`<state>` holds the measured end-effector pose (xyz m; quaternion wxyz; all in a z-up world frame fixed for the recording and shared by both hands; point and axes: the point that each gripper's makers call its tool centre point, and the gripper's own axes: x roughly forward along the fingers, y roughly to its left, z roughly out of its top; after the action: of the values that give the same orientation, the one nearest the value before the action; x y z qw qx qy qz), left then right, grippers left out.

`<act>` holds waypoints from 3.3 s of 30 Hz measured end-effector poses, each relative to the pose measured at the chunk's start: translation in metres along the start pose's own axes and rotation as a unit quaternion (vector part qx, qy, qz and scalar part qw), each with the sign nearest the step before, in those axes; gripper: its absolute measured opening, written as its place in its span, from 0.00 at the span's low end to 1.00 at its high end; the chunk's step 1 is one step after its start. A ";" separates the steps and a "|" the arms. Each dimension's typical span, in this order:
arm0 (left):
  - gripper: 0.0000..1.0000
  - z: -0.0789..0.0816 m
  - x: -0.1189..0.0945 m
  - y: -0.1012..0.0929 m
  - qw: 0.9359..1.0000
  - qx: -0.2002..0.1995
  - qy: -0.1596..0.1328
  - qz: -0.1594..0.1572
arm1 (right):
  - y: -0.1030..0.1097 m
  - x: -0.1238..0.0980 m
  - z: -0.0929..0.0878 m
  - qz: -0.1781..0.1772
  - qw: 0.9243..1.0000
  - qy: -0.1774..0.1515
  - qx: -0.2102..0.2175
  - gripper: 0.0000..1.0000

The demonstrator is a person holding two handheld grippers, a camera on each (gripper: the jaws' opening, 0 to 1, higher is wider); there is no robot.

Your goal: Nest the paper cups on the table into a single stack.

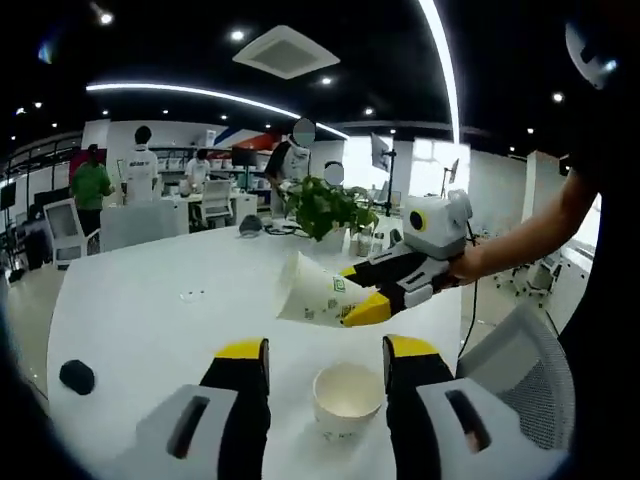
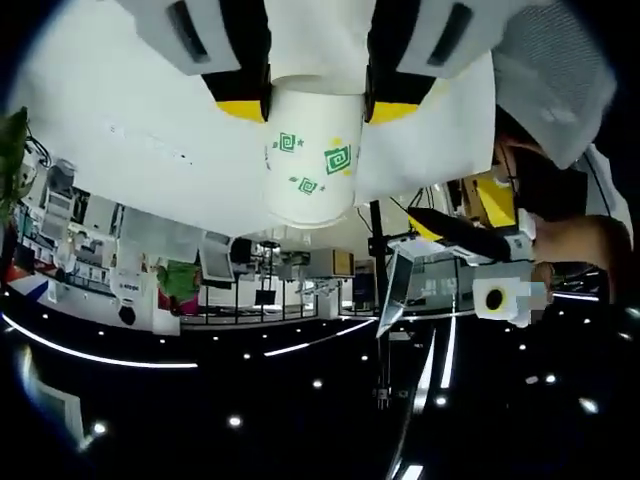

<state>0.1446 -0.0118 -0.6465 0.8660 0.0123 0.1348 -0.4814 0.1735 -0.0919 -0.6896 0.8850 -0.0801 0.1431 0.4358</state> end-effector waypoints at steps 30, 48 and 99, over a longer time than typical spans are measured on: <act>0.10 0.005 0.010 -0.047 0.986 0.068 0.027 -0.148 | 0.061 -0.022 -0.006 0.084 0.993 -0.006 -0.083 0.36; 0.00 0.012 0.008 -0.072 0.980 0.047 0.023 -0.194 | 0.064 -0.018 -0.016 0.069 0.997 0.006 -0.013 0.37; 0.00 -0.064 0.036 -0.048 0.944 0.188 0.213 -0.168 | 0.054 -0.042 -0.042 0.005 0.999 0.019 0.029 0.46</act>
<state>0.1076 -0.0576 -0.7121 0.7054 0.2545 0.2236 -0.6226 0.0989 -0.1016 -0.7173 0.8821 -0.0621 0.1726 0.4339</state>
